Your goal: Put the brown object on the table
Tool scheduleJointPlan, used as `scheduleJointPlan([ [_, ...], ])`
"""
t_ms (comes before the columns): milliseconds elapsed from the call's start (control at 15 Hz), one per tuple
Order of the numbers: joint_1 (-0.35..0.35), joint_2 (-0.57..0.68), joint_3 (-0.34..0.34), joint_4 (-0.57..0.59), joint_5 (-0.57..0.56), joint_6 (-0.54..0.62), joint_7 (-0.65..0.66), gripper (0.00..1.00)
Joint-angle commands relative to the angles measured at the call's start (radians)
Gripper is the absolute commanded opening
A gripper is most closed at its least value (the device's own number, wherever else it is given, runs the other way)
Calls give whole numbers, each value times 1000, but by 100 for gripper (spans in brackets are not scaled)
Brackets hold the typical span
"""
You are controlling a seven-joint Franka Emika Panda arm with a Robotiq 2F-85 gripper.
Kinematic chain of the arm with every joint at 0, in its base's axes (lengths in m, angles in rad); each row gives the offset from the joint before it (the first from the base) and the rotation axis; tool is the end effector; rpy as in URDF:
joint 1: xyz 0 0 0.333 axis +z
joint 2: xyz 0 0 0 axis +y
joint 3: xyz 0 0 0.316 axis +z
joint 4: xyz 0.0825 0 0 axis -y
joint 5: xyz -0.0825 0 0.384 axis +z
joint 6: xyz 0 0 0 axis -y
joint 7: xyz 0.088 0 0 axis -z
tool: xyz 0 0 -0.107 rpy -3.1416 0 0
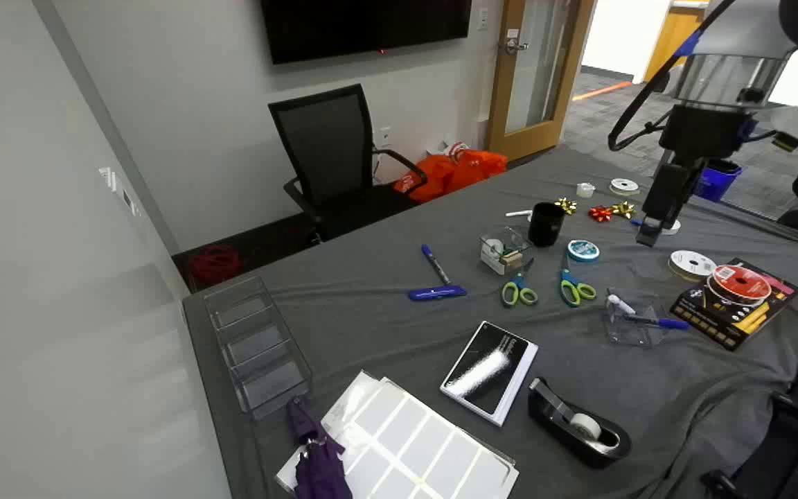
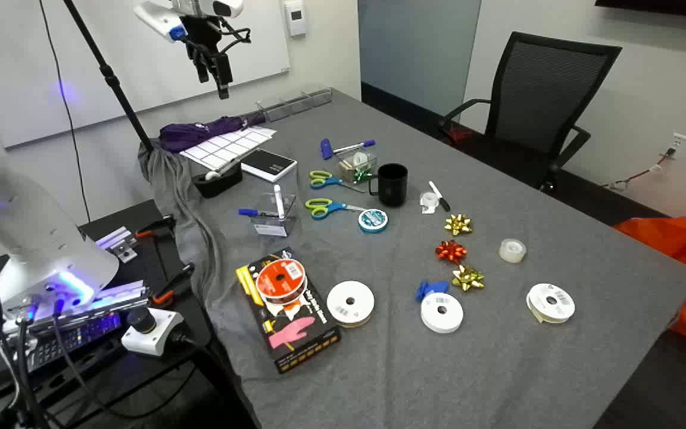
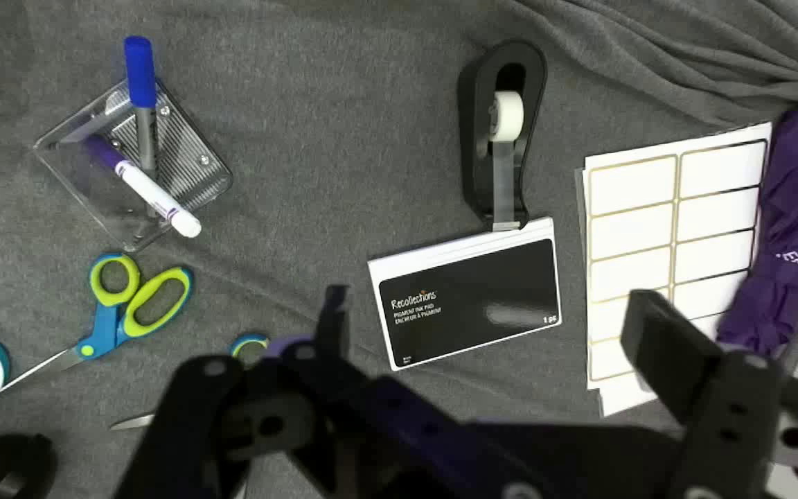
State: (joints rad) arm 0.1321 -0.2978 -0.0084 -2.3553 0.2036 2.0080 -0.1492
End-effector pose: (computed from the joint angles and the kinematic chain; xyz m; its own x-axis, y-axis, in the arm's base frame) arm 0.4424 0.0671 0.4425 0.9825 0.1840 -0.0299 0.1753 -0.9665 -0.1876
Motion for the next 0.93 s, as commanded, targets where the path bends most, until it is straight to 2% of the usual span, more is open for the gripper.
scheduleJointPlan([
  [0, -15, 0, 14, 2, 4, -3, -3, 100],
  [200, -14, 12, 18, 11, 7, 6, 8, 100],
  [400, -19, 73, 35, 44, -8, 50, 69, 100],
  [667, -26, 205, 58, 123, -45, 142, 192, 100],
  [867, -31, 328, 63, 213, -106, 157, 274, 100],
])
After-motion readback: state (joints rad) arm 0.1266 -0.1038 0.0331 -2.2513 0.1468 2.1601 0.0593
